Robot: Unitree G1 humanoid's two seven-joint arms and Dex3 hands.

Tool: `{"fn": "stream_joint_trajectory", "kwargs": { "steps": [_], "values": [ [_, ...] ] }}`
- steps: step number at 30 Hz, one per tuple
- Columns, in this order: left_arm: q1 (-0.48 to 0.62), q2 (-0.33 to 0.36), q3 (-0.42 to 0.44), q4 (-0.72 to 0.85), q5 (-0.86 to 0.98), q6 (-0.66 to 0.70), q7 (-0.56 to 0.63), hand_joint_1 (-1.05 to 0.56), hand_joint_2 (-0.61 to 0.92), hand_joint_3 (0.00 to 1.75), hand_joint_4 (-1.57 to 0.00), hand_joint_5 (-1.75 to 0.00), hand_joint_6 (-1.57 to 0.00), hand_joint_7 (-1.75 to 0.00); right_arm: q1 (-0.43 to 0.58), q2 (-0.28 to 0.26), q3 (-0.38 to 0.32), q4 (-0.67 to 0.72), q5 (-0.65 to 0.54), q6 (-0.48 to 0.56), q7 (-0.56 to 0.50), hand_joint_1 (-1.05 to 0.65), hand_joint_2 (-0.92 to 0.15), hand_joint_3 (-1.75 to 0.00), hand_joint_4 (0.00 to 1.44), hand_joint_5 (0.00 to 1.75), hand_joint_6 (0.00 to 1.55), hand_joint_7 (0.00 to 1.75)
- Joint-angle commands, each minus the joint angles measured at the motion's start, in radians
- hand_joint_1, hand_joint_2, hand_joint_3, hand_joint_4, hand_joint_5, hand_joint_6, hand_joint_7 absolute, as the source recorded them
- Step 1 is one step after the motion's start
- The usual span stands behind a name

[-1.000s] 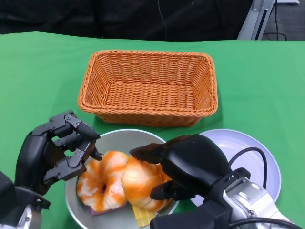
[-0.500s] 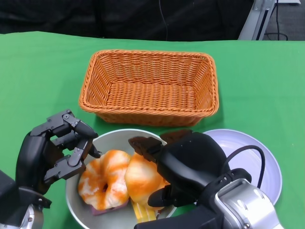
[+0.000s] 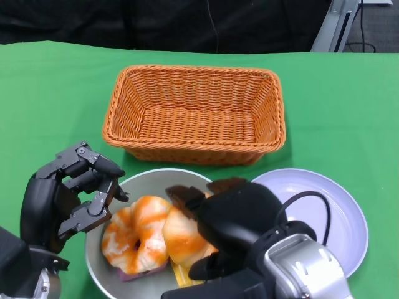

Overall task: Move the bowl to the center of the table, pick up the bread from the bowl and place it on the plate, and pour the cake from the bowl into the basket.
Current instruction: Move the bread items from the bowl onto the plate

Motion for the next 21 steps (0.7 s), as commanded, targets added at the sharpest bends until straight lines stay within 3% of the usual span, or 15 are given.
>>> {"fn": "stream_joint_trajectory", "kwargs": {
  "steps": [1,16,21],
  "values": [
    [-0.011,0.002,0.014,0.016,0.005,-0.034,0.027,-0.13,0.67,0.90,-0.79,-1.57,-0.75,-1.27,0.007,0.007,-0.002,0.021,0.014,0.003,0.001,-1.05,-0.92,-0.28,0.25,0.01,0.11,0.00],
    [-0.011,-0.013,0.010,0.023,0.032,-0.061,0.084,-0.15,0.67,0.87,-0.79,-1.59,-0.75,-1.27,0.029,0.008,0.050,0.101,0.010,-0.008,-0.116,-1.05,-0.92,-0.27,0.30,0.03,0.18,0.02],
    [-0.007,-0.033,0.013,0.014,0.061,-0.091,0.141,-0.14,0.59,1.00,-0.80,-1.64,-0.74,-1.32,0.021,0.024,0.060,0.136,-0.013,0.020,-0.095,-1.01,-0.92,-0.28,0.27,0.01,0.18,0.01]
  ]
}}
